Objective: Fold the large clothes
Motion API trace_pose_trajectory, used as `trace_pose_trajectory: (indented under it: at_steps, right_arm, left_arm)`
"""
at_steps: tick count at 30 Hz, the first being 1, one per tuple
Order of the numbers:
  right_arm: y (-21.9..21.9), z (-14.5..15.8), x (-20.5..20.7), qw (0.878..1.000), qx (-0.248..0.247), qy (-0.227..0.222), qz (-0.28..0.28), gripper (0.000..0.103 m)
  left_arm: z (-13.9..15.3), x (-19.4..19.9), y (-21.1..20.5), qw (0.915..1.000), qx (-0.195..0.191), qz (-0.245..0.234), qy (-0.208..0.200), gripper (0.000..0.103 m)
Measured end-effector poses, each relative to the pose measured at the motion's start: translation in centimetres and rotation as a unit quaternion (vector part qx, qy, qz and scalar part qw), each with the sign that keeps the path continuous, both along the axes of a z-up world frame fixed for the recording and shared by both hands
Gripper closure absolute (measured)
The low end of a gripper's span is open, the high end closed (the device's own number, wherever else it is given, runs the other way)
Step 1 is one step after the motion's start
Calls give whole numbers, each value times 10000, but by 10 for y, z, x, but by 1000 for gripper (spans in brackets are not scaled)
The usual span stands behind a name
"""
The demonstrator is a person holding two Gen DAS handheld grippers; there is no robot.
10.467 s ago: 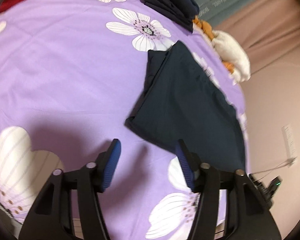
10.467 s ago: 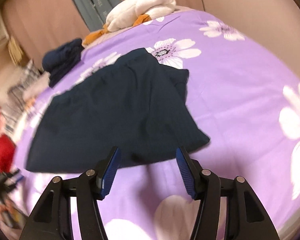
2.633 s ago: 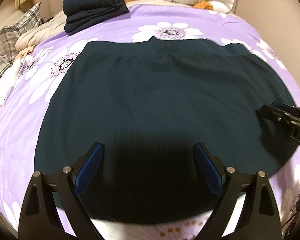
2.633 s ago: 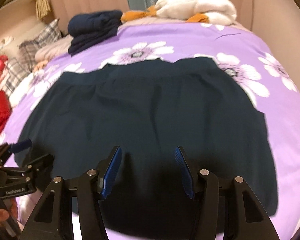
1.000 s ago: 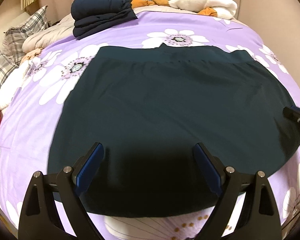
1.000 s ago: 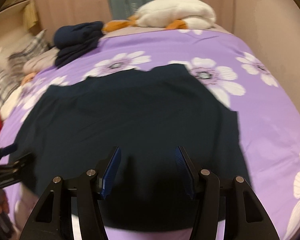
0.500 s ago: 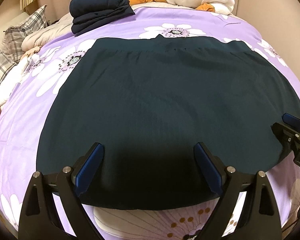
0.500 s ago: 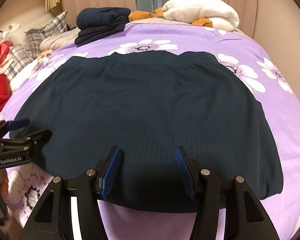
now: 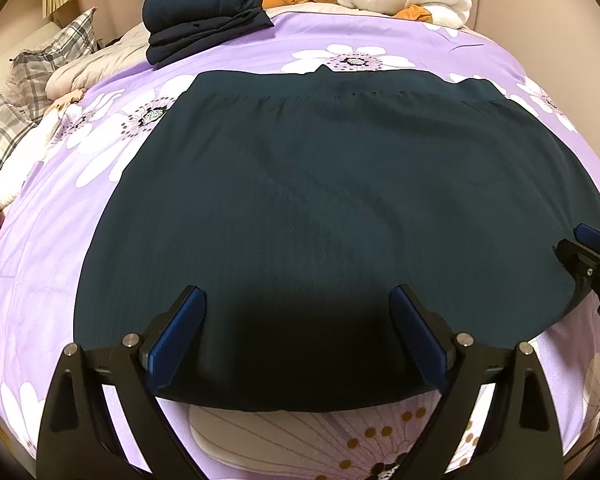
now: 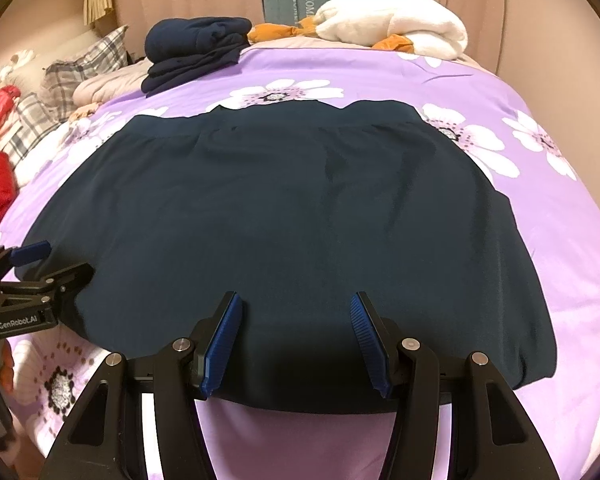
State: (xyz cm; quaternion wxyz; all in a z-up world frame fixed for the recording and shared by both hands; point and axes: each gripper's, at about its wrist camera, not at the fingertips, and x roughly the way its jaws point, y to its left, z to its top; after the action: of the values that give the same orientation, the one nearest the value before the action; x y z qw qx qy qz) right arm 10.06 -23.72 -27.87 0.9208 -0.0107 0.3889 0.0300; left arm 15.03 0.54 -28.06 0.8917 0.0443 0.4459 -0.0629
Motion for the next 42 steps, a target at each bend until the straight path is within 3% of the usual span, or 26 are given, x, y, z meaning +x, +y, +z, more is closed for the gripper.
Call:
trace_pose_trajectory:
  at_steps: [42]
  right_arm:
    - [-33, 2, -16, 9985, 182, -111, -504, 47]
  left_arm:
    - [-2, -4, 10, 10000, 5, 54, 49, 6]
